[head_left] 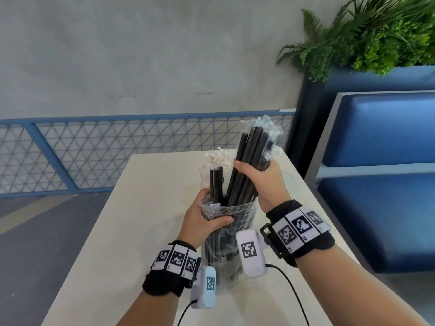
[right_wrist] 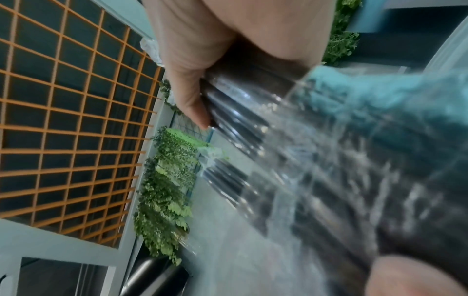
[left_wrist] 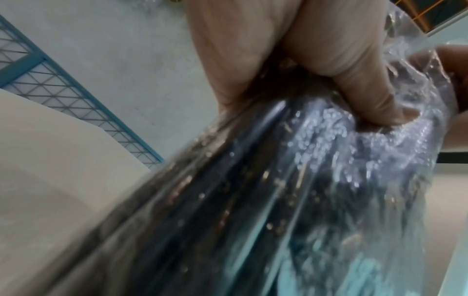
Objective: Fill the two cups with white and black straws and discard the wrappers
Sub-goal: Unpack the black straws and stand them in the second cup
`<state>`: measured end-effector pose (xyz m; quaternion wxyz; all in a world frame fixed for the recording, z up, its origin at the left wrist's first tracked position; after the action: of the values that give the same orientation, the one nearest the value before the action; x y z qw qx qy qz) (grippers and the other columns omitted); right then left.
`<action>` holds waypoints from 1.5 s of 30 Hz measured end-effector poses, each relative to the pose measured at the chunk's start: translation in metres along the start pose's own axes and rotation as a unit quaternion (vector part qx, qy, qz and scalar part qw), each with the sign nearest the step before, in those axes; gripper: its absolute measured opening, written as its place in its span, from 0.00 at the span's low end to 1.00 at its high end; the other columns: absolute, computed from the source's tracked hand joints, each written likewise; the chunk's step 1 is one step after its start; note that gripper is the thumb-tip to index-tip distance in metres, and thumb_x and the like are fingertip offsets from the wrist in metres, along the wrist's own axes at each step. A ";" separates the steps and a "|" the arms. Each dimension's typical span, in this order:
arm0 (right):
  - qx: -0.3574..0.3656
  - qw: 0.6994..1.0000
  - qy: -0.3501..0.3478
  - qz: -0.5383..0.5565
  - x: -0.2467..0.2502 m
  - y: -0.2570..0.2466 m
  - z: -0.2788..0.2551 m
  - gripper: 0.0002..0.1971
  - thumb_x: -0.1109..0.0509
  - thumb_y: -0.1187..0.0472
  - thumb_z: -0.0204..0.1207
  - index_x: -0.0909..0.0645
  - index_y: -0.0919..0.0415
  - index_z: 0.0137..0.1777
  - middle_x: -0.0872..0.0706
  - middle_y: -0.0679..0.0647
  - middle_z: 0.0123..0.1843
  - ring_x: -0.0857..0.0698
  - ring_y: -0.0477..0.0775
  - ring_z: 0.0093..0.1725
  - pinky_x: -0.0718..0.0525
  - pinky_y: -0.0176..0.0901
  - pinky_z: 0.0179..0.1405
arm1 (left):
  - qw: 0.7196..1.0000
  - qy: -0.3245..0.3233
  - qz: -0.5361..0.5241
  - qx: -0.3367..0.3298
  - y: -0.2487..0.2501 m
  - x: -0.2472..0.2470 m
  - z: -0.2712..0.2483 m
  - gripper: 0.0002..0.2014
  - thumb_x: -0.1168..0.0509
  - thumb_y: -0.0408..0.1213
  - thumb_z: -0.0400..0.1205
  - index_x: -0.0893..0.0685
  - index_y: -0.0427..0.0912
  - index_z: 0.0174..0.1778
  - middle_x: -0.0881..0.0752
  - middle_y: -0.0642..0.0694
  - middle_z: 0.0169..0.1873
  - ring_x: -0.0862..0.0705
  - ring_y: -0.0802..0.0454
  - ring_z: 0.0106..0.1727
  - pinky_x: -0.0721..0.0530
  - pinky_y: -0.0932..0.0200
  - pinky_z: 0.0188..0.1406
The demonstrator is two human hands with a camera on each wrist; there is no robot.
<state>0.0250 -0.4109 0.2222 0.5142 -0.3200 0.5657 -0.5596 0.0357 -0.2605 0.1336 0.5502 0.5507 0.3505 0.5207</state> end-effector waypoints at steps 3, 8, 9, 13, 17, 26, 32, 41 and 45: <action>-0.013 0.992 -0.128 -0.009 0.002 0.003 0.001 0.11 0.25 0.71 0.69 0.16 0.61 0.50 0.11 0.54 0.46 0.11 0.47 0.46 0.14 0.36 0.46 | 1.000 -0.006 0.007 -0.002 0.000 0.002 0.000 0.33 0.18 0.34 0.62 0.24 0.63 0.57 0.15 0.56 0.57 0.16 0.60 0.60 0.20 0.50 0.66; -0.024 0.966 -0.244 -0.087 0.005 0.011 -0.004 0.18 0.26 0.76 0.67 0.17 0.54 0.52 0.12 0.50 0.50 0.13 0.43 0.52 0.16 0.32 0.52 | 1.000 -0.013 -0.005 -0.006 0.007 0.002 -0.001 0.34 0.21 0.28 0.65 0.31 0.68 0.49 0.24 0.71 0.50 0.25 0.89 0.47 0.24 0.82 0.52; -0.012 0.971 -0.222 -0.085 0.004 0.011 -0.005 0.17 0.26 0.77 0.67 0.17 0.54 0.49 0.12 0.49 0.47 0.13 0.41 0.49 0.16 0.32 0.50 | 1.000 -0.019 -0.002 -0.011 0.010 0.000 -0.002 0.34 0.22 0.26 0.65 0.31 0.67 0.49 0.24 0.70 0.48 0.25 0.90 0.45 0.25 0.84 0.48; 0.009 0.994 -0.111 -0.017 0.003 0.006 -0.002 0.11 0.27 0.76 0.68 0.18 0.59 0.43 0.14 0.51 0.40 0.14 0.45 0.43 0.16 0.36 0.48 | 1.000 -0.022 -0.005 -0.003 0.005 0.002 0.001 0.33 0.20 0.28 0.63 0.26 0.63 0.54 0.16 0.60 0.53 0.16 0.74 0.50 0.17 0.67 0.57; 0.010 0.997 -0.019 0.071 0.011 -0.009 0.010 0.08 0.28 0.73 0.71 0.18 0.59 0.44 0.16 0.48 0.38 0.16 0.46 0.41 0.16 0.40 0.47 | 1.000 -0.010 -0.014 0.010 0.005 0.002 0.000 0.34 0.22 0.27 0.65 0.33 0.62 0.54 0.28 0.70 0.49 0.24 0.73 0.51 0.28 0.80 0.51; -0.029 0.985 0.037 0.169 0.022 -0.015 0.017 0.03 0.28 0.68 0.73 0.17 0.60 0.40 0.14 0.55 0.40 0.15 0.55 0.47 0.18 0.53 0.56 | 1.000 0.013 -0.019 0.020 -0.005 0.005 0.010 0.29 0.21 0.30 0.65 0.24 0.61 0.52 0.15 0.55 0.54 0.15 0.56 0.55 0.19 0.56 0.61; -0.026 0.962 0.126 0.240 0.049 -0.027 0.026 0.08 0.31 0.65 0.74 0.19 0.61 0.33 0.17 0.53 0.32 0.17 0.50 0.35 0.16 0.48 0.45 | 0.999 0.030 -0.031 0.008 -0.003 0.006 0.011 0.24 0.24 0.24 0.68 0.24 0.56 0.48 0.16 0.57 0.47 0.14 0.72 0.46 0.19 0.76 0.44; -0.028 0.944 0.225 0.240 0.088 -0.022 0.042 0.10 0.27 0.60 0.71 0.19 0.60 0.31 0.16 0.48 0.23 0.16 0.50 0.29 0.16 0.48 0.43 | 0.999 0.046 -0.024 -0.005 -0.004 0.009 0.018 0.26 0.24 0.25 0.68 0.24 0.59 0.49 0.17 0.60 0.47 0.16 0.76 0.44 0.22 0.81 0.39; 0.021 0.944 0.277 0.178 0.101 -0.028 0.048 0.08 0.24 0.58 0.68 0.20 0.59 0.38 0.13 0.53 0.32 0.13 0.53 0.33 0.14 0.50 0.45 | 0.998 0.053 -0.018 -0.004 -0.010 0.011 0.022 0.25 0.22 0.26 0.66 0.21 0.56 0.51 0.13 0.56 0.48 0.12 0.59 0.48 0.18 0.72 0.44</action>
<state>0.0369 -0.5243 0.2340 0.4348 -0.0352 0.7221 -0.5369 0.0608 -0.2541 0.1291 0.5422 0.5136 0.3868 0.5408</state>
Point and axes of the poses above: each hand's wrist, its own z-axis towards the middle knuckle, its own x-axis out of the back of the hand, y = z × x, the point moved 3 cm from there along z, towards the middle knuckle
